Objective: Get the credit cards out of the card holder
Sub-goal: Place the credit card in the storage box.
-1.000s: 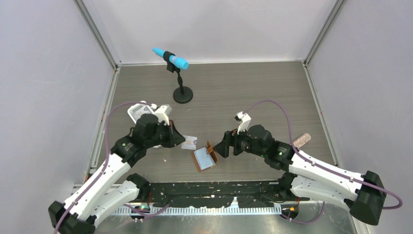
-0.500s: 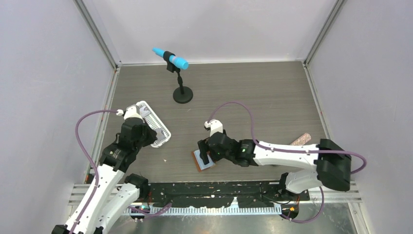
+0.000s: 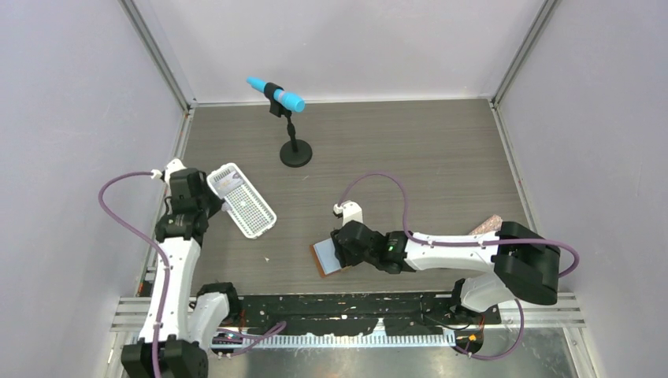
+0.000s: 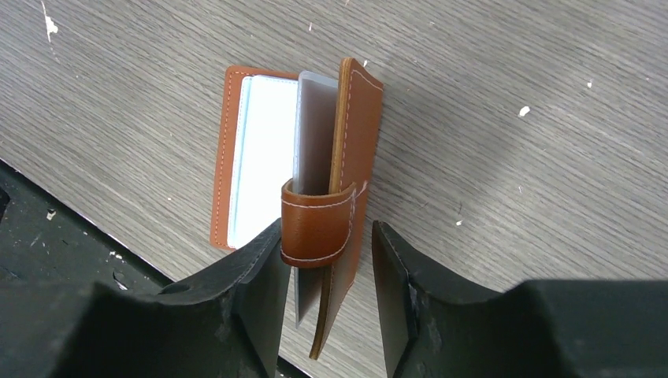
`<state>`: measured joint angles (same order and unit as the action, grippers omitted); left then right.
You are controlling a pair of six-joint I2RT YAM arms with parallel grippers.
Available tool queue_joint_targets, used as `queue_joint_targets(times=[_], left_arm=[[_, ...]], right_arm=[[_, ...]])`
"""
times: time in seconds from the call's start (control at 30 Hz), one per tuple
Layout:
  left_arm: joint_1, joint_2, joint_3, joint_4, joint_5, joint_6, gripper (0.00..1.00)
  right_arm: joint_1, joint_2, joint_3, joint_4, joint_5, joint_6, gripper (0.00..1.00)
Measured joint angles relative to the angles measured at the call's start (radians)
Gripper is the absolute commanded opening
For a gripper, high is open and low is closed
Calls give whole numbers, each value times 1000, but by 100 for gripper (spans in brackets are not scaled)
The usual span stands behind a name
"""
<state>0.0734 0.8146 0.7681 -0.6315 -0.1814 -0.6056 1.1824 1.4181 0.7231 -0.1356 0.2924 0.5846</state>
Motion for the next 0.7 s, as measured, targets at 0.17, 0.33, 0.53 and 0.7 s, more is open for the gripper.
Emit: queue_joint_targets(times=[0.17,0.33,0.53,0.7], left_arm=[[136,122,21,116,82,15,0],[214,253,31,238,177,16,0],[252,410,65,344,262,15,0],[256,506,94,397,316,16,0]], right_arm=[[-3,-19,-34,36,0,1,48],[-14,-46,-56,69,-3,2,49],[-24,-46,-72,118,-17,9,50],[-27,-46,-103,159,-42,21,51]])
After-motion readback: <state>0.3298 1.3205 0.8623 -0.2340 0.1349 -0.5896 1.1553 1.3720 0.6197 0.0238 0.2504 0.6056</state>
